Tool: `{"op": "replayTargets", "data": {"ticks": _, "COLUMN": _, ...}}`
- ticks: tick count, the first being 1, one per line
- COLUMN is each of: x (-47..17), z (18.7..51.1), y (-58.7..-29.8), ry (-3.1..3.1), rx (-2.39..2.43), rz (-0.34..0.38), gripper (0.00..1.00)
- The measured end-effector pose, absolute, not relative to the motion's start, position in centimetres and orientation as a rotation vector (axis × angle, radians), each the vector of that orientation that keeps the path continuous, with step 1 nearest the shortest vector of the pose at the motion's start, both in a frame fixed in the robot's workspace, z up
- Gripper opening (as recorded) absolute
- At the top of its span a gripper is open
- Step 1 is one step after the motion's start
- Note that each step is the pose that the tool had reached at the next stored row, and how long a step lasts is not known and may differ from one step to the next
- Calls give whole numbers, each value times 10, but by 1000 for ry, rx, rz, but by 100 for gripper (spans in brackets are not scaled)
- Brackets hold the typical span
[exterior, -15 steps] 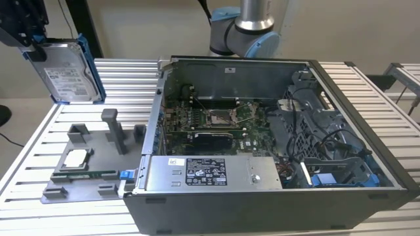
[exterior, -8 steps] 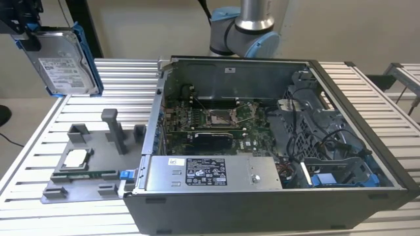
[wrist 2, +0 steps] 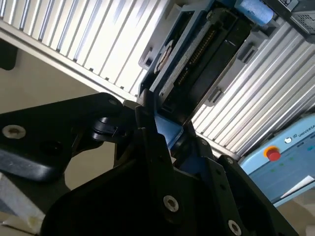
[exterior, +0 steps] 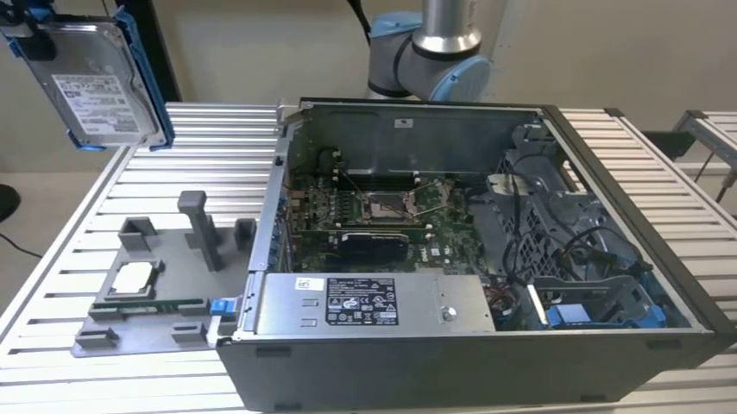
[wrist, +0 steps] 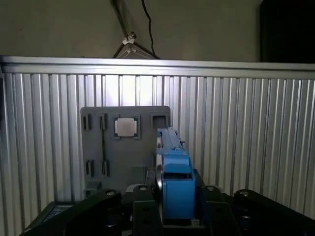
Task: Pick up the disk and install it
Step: 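Pick up the disk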
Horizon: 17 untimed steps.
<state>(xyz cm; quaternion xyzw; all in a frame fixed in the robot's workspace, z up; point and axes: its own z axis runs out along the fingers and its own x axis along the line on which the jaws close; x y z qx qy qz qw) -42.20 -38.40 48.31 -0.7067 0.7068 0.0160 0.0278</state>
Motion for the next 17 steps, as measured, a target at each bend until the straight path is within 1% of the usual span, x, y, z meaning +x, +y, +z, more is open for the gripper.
{"op": "replayTargets", "data": {"ticks": 17, "x": -422, "z": 551, "y": -384, "ry": 2182, "rx": -2182, "rz": 49, "gripper": 0}}
